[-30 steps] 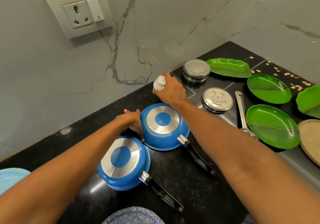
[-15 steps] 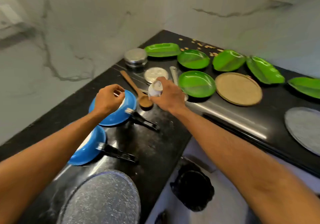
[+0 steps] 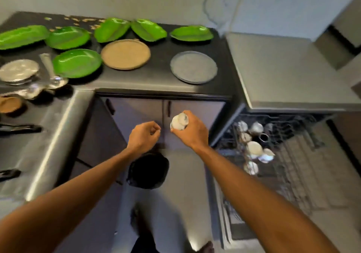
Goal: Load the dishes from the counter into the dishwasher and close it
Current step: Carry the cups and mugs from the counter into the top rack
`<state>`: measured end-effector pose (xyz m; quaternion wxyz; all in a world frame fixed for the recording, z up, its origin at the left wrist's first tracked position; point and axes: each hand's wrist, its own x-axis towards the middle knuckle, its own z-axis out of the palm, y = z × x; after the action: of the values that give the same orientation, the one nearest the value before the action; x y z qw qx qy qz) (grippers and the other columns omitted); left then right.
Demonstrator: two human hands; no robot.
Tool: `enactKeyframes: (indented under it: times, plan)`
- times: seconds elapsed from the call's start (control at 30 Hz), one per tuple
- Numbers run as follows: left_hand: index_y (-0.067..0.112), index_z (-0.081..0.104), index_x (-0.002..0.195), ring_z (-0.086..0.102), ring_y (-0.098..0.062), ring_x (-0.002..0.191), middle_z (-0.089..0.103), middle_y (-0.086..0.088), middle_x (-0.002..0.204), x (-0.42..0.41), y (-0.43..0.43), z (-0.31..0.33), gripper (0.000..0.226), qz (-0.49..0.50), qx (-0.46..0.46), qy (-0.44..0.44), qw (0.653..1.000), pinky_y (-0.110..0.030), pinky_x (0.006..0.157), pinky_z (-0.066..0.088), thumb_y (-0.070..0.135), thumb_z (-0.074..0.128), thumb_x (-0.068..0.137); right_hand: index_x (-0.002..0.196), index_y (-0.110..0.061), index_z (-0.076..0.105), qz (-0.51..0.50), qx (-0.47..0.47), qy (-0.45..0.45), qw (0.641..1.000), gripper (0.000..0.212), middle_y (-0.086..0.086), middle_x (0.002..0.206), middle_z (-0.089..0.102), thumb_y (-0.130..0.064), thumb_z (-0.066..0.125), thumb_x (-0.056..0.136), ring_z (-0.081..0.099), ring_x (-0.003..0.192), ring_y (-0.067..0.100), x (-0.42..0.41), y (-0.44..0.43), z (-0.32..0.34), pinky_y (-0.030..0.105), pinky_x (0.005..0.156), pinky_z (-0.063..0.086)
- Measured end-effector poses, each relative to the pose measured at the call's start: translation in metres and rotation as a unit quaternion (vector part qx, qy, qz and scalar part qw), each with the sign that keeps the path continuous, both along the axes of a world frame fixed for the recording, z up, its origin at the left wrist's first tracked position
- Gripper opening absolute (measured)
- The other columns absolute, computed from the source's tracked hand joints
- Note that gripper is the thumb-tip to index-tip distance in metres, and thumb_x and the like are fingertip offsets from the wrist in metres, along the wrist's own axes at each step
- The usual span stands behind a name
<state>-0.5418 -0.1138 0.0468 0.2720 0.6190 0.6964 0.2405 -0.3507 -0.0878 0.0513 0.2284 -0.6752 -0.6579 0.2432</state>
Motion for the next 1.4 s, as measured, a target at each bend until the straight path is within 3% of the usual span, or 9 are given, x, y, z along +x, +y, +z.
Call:
enactKeyframes:
  times: [0.17, 0.27, 0.47, 0.67, 0.83, 0.97, 1.2, 1.3, 1.4]
  plan:
    - [0.027, 0.052, 0.057, 0.064, -0.035, 0.083, 0.061, -0.001, 0.067, 0.131, -0.041, -0.030, 0.030, -0.057, -0.091, 0.031, 0.994, -0.035, 0.070, 0.048, 0.025, 0.060, 0.085, 0.111, -0.033, 0.052, -0.071, -0.057, 0.009, 0.996, 0.051, -0.002, 0.112, 0.067, -0.056, 0.071, 0.070, 0.063, 0.102, 0.029, 0.141, -0.061, -0.031, 0.037, 0.079, 0.051]
    - [0.024, 0.050, 0.055, 0.065, -0.037, 0.082, 0.061, -0.004, 0.068, 0.201, -0.060, -0.045, 0.030, -0.089, -0.130, 0.038, 0.987, -0.034, 0.067, 0.045, 0.024, 0.059, 0.085, 0.107, -0.033, 0.051, -0.118, -0.086, 0.010, 0.989, 0.041, -0.001, 0.108, 0.068, -0.052, 0.065, 0.073, 0.064, 0.099, 0.030, 0.219, -0.094, -0.050, 0.040, 0.080, 0.052]
    - [0.025, 0.068, 0.076, 0.065, -0.027, 0.080, 0.069, 0.001, 0.081, 0.292, -0.061, -0.064, 0.013, -0.151, -0.191, 0.035, 0.969, -0.031, 0.071, 0.050, 0.023, 0.057, 0.084, 0.120, -0.035, 0.050, -0.216, -0.147, 0.020, 0.965, 0.059, -0.001, 0.114, 0.068, -0.051, 0.074, 0.068, 0.064, 0.104, 0.029, 0.323, -0.135, -0.082, 0.038, 0.081, 0.053]
    - [0.025, 0.061, 0.101, 0.058, -0.017, 0.087, 0.062, 0.003, 0.096, 0.362, -0.025, -0.097, 0.012, -0.169, -0.239, 0.005, 0.956, -0.026, 0.072, 0.040, 0.020, 0.061, 0.090, 0.121, -0.034, 0.047, -0.294, -0.182, 0.026, 0.938, 0.064, -0.001, 0.113, 0.065, -0.041, 0.081, 0.068, 0.063, 0.102, 0.027, 0.378, -0.133, -0.116, 0.039, 0.082, 0.054]
    - [0.021, 0.040, 0.136, 0.059, -0.016, 0.072, 0.062, -0.007, 0.092, 0.405, 0.008, -0.130, 0.052, -0.094, -0.312, -0.068, 0.943, -0.026, 0.056, 0.044, 0.015, 0.064, 0.090, 0.124, -0.033, 0.046, -0.323, -0.216, 0.029, 0.921, 0.070, 0.003, 0.117, 0.063, -0.028, 0.087, 0.067, 0.061, 0.103, 0.027, 0.408, -0.107, -0.143, 0.035, 0.079, 0.053]
    - [0.025, 0.036, 0.135, 0.065, -0.031, 0.100, 0.063, -0.013, 0.116, 0.424, 0.040, -0.173, 0.062, -0.024, -0.376, -0.089, 0.922, -0.044, 0.082, 0.057, 0.033, 0.070, 0.084, 0.126, -0.033, 0.045, -0.344, -0.237, 0.040, 0.908, 0.073, 0.002, 0.117, 0.062, -0.025, 0.087, 0.067, 0.061, 0.101, 0.026, 0.426, -0.079, -0.167, 0.033, 0.075, 0.052]
    - [0.016, 0.038, 0.127, 0.060, -0.031, 0.095, 0.056, -0.011, 0.112, 0.457, 0.057, -0.185, 0.045, 0.043, -0.364, -0.083, 0.927, -0.044, 0.081, 0.055, 0.026, 0.063, 0.091, 0.126, -0.031, 0.044, -0.381, -0.243, 0.075, 0.889, 0.073, 0.002, 0.120, 0.061, -0.023, 0.087, 0.067, 0.061, 0.102, 0.029, 0.437, -0.038, -0.202, 0.033, 0.073, 0.049]
    - [0.012, 0.039, 0.130, 0.055, -0.027, 0.099, 0.051, -0.005, 0.108, 0.466, 0.057, -0.199, 0.045, 0.068, -0.345, -0.078, 0.933, -0.034, 0.078, 0.042, 0.027, 0.061, 0.094, 0.126, -0.030, 0.044, -0.384, -0.247, 0.078, 0.886, 0.070, 0.003, 0.120, 0.060, -0.022, 0.086, 0.070, 0.060, 0.103, 0.029, 0.440, -0.030, -0.221, 0.030, 0.071, 0.042]
    - [0.012, 0.043, 0.134, 0.056, -0.029, 0.104, 0.053, -0.005, 0.109, 0.472, 0.059, -0.205, 0.044, 0.114, -0.333, -0.078, 0.933, -0.031, 0.079, 0.038, 0.032, 0.057, 0.097, 0.125, -0.031, 0.043, -0.391, -0.255, 0.083, 0.881, 0.071, 0.003, 0.121, 0.060, -0.023, 0.086, 0.069, 0.062, 0.104, 0.030, 0.440, -0.027, -0.232, 0.033, 0.074, 0.048]
